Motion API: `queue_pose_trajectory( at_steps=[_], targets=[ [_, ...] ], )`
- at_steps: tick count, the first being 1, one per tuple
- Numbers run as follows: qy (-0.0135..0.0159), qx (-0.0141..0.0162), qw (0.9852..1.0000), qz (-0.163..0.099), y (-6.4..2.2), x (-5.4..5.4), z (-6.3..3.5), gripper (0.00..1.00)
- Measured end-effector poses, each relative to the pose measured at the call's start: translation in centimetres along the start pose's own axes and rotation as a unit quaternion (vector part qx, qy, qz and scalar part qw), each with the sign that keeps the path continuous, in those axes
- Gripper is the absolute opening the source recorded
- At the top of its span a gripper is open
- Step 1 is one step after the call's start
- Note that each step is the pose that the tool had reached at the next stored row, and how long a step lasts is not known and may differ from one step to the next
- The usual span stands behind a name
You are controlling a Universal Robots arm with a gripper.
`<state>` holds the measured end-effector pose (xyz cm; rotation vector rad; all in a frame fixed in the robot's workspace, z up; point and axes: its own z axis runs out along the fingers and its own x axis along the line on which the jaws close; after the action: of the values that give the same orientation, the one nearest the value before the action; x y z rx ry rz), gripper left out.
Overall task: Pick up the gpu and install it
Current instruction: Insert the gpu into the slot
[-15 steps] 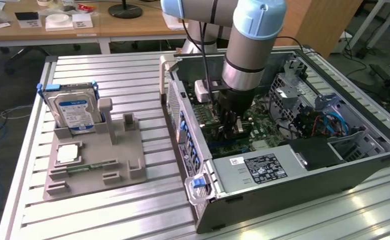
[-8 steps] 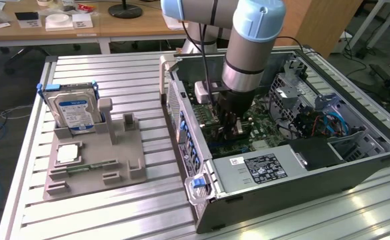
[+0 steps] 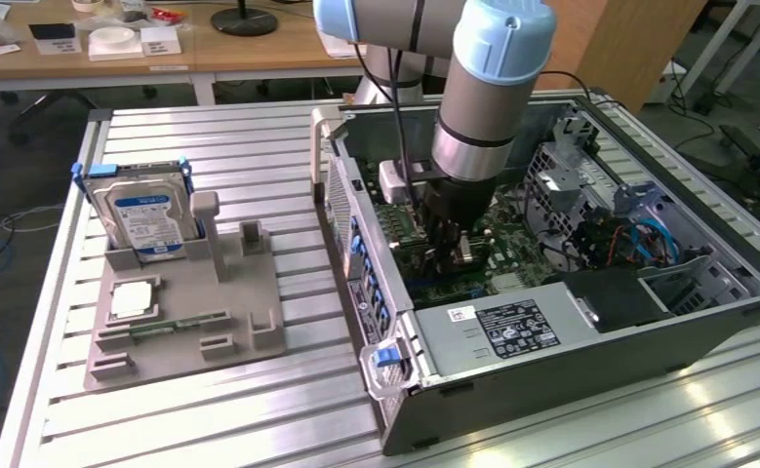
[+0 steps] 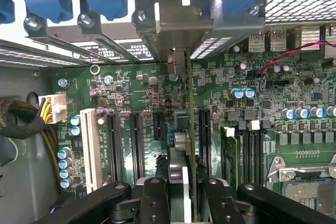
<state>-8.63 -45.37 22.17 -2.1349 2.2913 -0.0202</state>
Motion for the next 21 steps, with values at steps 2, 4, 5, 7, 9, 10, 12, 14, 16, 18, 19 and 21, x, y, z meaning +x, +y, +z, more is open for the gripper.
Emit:
queue_pose_trajectory(
  at_steps=[2, 4, 5, 7, 9, 10, 12, 14, 16, 18, 19, 21],
  targets=[
    [0.0, 0.0, 1.0, 0.0, 0.0, 0.0, 0.01, 0.29],
    [-0.0002, 0.0001, 1.0, 0.0, 0.0, 0.0, 0.05, 0.29],
    [-0.0002, 0.0001, 1.0, 0.0, 0.0, 0.0, 0.08, 0.29],
    [-0.0001, 0.0001, 1.0, 0.0, 0.0, -0.01, 0.16, 0.29],
    [-0.0001, 0.0, 1.0, 0.0, 0.01, 0.0, 0.37, 0.29],
    [0.0, 0.0, 1.0, 0.0, 0.01, 0.0, 0.49, 0.29],
    [0.0, 0.0, 1.0, 0.0, 0.01, 0.0, 0.61, 0.29],
    [0.0, 0.0, 1.0, 0.0, 0.01, 0.0, 0.61, 0.29],
    [-0.0001, 0.0, 1.0, 0.0, 0.01, 0.0, 0.62, 0.29],
    [-0.0002, 0.0, 1.0, 0.0, 0.01, -0.01, 0.6, 0.29],
    [-0.0005, 0.0002, 1.0, 0.0, 0.01, -0.01, 0.53, 0.29],
    [-0.0006, 0.0001, 1.0, 0.0, 0.01, -0.02, 0.39, 0.29]
  ],
)
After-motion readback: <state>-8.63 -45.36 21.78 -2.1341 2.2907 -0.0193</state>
